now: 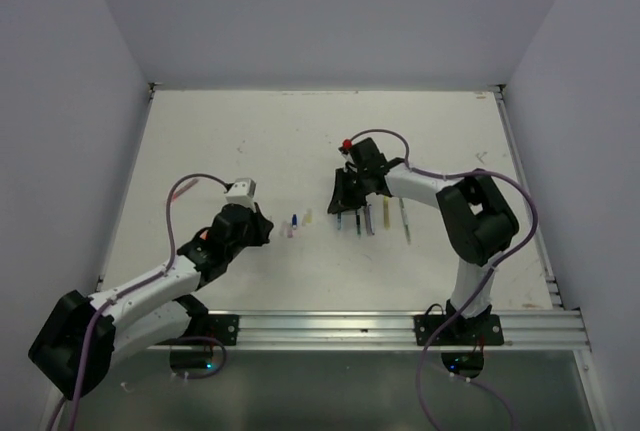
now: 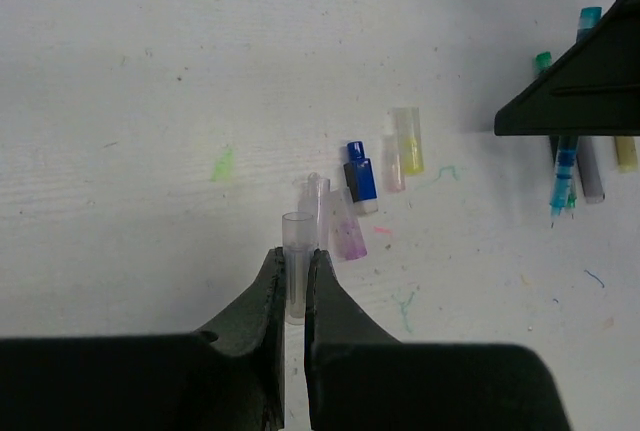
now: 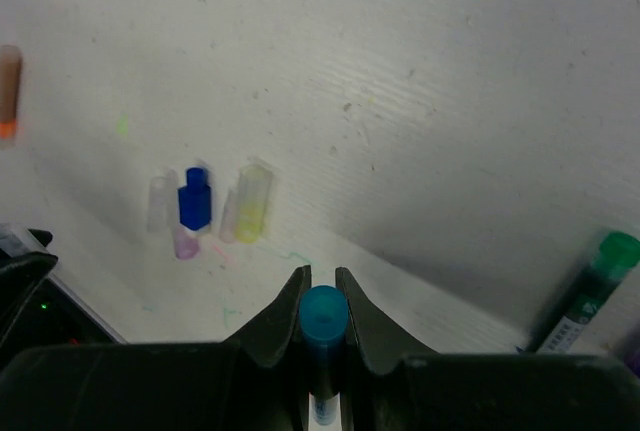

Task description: Open the pen caps

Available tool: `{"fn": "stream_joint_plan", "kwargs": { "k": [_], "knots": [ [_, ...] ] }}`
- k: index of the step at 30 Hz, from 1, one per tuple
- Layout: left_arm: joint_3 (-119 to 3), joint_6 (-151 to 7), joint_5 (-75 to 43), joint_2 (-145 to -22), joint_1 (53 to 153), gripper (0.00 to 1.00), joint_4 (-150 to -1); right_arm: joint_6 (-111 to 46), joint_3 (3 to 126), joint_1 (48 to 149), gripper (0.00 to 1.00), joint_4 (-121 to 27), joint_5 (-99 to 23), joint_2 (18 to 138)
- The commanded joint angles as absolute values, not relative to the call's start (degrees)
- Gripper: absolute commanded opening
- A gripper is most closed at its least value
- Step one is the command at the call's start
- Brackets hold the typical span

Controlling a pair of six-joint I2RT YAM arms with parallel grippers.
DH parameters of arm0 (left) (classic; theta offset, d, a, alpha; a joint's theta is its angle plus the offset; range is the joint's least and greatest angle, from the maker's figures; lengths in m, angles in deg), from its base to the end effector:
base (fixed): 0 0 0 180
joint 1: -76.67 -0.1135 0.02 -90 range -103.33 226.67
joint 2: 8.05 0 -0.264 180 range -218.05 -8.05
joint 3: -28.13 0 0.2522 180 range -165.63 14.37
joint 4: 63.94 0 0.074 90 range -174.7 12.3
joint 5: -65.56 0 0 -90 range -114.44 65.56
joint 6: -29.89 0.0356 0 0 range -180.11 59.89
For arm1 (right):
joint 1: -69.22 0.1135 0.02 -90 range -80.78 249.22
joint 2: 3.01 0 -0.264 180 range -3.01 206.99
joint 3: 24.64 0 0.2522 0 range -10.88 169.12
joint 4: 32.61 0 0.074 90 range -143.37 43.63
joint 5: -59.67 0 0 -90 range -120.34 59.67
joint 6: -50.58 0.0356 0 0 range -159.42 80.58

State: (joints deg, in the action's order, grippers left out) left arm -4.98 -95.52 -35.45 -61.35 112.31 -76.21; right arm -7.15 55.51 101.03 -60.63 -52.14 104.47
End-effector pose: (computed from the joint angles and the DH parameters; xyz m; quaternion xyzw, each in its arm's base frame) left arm 0.1591 -0.1057 0.1797 -0.0444 0.8726 -0.2099 0.4388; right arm 0.3195 0.2138 0.1615 -0.0526 0.9376 0.3082 0.1521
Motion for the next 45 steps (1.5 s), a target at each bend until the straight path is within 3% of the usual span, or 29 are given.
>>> {"fn": "stream_joint_plan", "kwargs": {
  "k": [1,10,28,32,37,45],
  "knots": [
    [-4.1,-96.5,-37.4,-65.1,112.2,0.03,-65.4,-10.0,54.5,101.4,0.00,-63.9,-45.9,102.4],
    [0.0,-98.5,-33.0,-74.2,112.2,0.15,-53.6,-9.5,51.4,102.5,0.02,-63.6,-40.3,102.8],
    [1.8,-99.3,-31.2,-79.8,112.3,0.39,-48.3,-10.8,52.8,105.8,0.23,-71.5,-21.0,102.0],
    [0.9,-98.9,-31.8,-77.9,112.2,0.45,-50.9,-11.5,53.5,106.1,0.32,-71.6,-21.6,102.8],
    [-1.5,-98.2,-34.9,-73.6,112.2,0.48,-56.6,-12.0,54.6,107.0,0.35,-72.2,-20.9,101.6],
    [-9.5,-99.3,-43.6,-65.7,111.7,0.61,-75.2,-13.5,55.7,110.6,0.44,-72.6,-20.1,93.2]
  ]
}}
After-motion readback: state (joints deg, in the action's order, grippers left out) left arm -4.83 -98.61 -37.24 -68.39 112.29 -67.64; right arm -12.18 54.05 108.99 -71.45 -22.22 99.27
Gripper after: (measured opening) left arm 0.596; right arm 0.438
